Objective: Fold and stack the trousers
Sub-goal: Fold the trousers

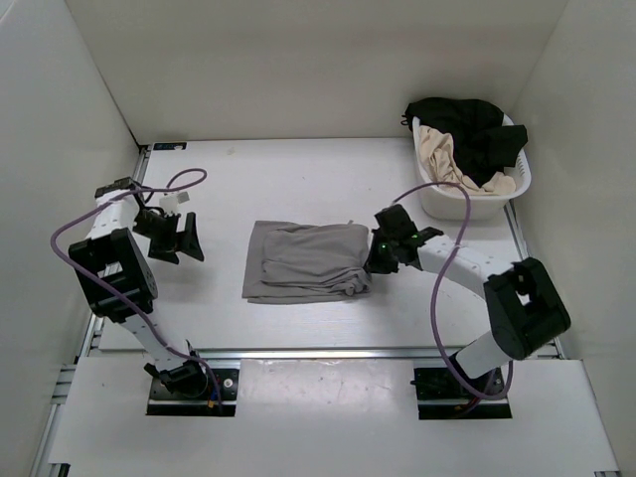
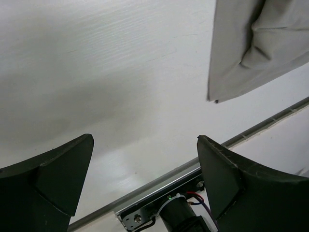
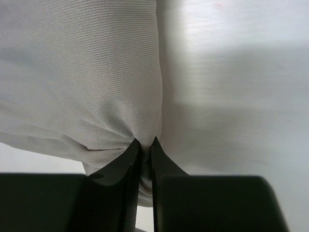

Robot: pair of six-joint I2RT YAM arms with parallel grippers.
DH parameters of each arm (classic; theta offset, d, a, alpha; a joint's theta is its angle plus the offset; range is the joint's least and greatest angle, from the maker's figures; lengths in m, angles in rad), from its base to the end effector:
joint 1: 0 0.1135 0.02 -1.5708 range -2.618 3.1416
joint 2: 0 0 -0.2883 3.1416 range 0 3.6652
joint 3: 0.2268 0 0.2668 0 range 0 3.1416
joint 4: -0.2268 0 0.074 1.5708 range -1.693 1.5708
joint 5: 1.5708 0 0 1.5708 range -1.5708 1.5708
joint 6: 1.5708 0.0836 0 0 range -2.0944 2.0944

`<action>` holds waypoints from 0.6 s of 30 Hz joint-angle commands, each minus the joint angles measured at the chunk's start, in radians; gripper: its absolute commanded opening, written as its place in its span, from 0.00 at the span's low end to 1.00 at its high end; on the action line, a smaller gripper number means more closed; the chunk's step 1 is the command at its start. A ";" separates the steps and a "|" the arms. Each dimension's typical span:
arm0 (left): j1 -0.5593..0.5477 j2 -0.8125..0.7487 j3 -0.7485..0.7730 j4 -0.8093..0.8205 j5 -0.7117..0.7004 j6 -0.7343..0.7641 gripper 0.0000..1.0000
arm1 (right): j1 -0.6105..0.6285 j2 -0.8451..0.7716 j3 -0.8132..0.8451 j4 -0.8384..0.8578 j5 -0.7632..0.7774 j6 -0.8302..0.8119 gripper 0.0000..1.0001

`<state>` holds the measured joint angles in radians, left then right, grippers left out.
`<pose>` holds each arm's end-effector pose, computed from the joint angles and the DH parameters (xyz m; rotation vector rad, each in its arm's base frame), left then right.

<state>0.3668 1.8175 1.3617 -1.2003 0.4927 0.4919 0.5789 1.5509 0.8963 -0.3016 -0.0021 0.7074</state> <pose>0.3294 0.0842 0.1854 0.1516 2.9224 -0.7210 0.2911 0.1905 0.1623 0.1665 2.6013 0.4983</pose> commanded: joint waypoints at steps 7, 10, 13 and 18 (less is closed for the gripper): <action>0.014 -0.104 -0.023 0.021 0.003 0.022 1.00 | -0.077 -0.180 -0.083 -0.175 0.062 -0.138 0.71; 0.023 -0.127 -0.023 0.021 -0.006 0.022 1.00 | -0.077 -0.207 -0.027 -0.266 0.115 -0.183 0.91; 0.032 -0.145 -0.013 0.021 -0.006 0.022 1.00 | -0.096 -0.268 0.056 -0.379 0.198 -0.224 0.99; 0.063 -0.198 -0.035 0.021 -0.017 0.022 1.00 | -0.105 -0.382 0.154 -0.578 0.306 -0.233 0.99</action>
<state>0.4080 1.7035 1.3457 -1.1931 0.4774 0.5007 0.4831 1.2434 0.9779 -0.7078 0.1955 0.5125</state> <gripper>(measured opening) 0.998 0.994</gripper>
